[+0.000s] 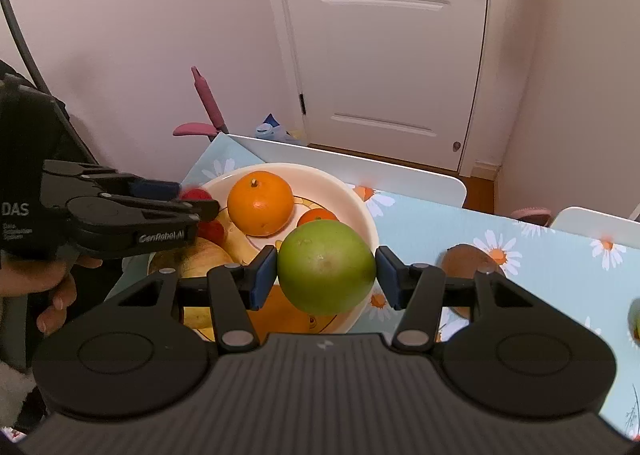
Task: Organize fruits
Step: 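Carry the tomato and green apple over the bowl and release both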
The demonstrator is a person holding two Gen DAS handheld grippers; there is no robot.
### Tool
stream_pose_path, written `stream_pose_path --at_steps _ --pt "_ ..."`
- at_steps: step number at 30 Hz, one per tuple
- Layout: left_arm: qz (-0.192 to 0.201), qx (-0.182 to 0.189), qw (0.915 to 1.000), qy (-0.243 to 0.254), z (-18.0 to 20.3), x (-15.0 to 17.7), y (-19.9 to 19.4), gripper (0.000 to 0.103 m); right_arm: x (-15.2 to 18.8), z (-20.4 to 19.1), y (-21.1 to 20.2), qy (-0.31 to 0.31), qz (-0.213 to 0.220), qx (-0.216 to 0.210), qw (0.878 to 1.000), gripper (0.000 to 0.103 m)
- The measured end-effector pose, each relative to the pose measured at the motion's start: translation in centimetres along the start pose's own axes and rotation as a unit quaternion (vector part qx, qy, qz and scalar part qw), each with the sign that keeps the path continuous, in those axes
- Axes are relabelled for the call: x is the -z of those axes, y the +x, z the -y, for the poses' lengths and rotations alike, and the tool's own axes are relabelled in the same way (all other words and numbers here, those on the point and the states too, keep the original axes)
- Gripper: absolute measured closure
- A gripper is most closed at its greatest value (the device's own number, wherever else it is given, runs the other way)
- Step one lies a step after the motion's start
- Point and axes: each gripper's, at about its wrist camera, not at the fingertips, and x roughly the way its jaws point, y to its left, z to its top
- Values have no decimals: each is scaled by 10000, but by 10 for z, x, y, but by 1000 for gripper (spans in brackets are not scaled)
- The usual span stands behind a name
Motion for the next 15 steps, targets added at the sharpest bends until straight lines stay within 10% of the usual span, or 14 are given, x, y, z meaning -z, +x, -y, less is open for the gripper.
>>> stream_pose_path --at_steps 2,15 --pt "179 35 9998 10 0 1 -7 4 -1 -1 0 4 -9 44 10000 34" --pt "372 87 9993 10 2 20 -51 3 -13 12 -8 -105 15 41 9999 35"
